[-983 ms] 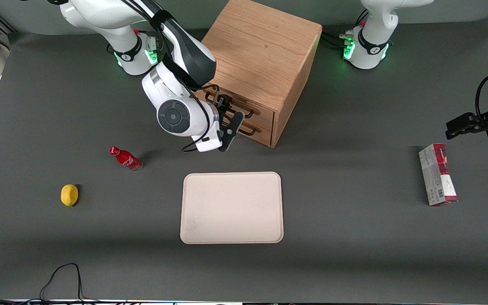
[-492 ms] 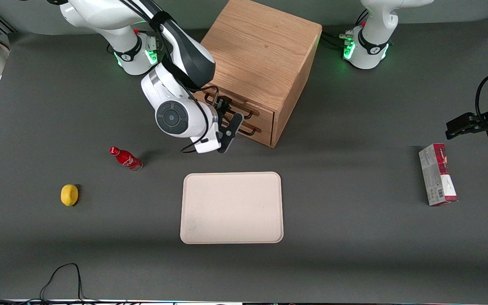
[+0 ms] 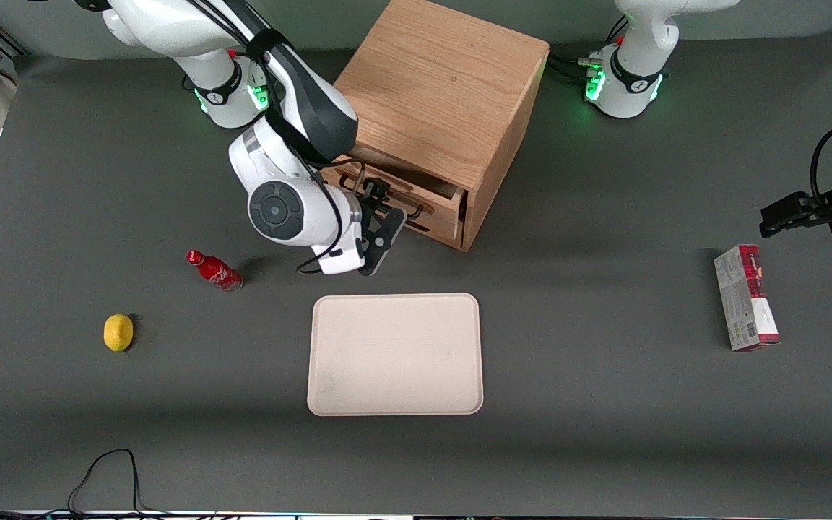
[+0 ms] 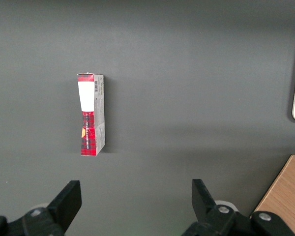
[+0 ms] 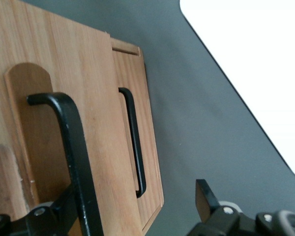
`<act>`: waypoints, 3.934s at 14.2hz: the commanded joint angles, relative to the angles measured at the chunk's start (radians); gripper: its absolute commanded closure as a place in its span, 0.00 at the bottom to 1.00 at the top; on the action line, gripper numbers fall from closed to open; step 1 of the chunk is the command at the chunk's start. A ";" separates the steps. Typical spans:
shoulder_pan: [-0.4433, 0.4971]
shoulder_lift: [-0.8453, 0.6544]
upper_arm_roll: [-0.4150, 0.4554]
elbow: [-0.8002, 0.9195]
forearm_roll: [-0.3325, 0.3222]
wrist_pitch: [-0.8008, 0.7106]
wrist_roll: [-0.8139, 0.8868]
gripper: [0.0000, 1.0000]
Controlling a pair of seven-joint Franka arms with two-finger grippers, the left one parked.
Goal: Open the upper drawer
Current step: 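Pull the handle with the right gripper, sliding the upper drawer out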
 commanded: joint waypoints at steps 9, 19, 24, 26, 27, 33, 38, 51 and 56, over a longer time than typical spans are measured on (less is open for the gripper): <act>-0.024 0.044 -0.031 0.068 -0.012 -0.005 -0.038 0.00; -0.035 0.089 -0.035 0.129 -0.013 -0.005 -0.070 0.00; -0.053 0.099 -0.035 0.137 -0.026 -0.003 -0.077 0.00; -0.072 0.116 -0.035 0.161 -0.026 0.002 -0.092 0.00; -0.073 0.125 -0.035 0.175 -0.024 0.002 -0.096 0.00; -0.095 0.162 -0.035 0.240 -0.024 0.002 -0.095 0.00; -0.119 0.182 -0.035 0.283 -0.022 0.002 -0.115 0.00; -0.165 0.205 -0.035 0.312 -0.022 0.002 -0.147 0.00; -0.198 0.207 -0.034 0.312 -0.019 0.002 -0.166 0.00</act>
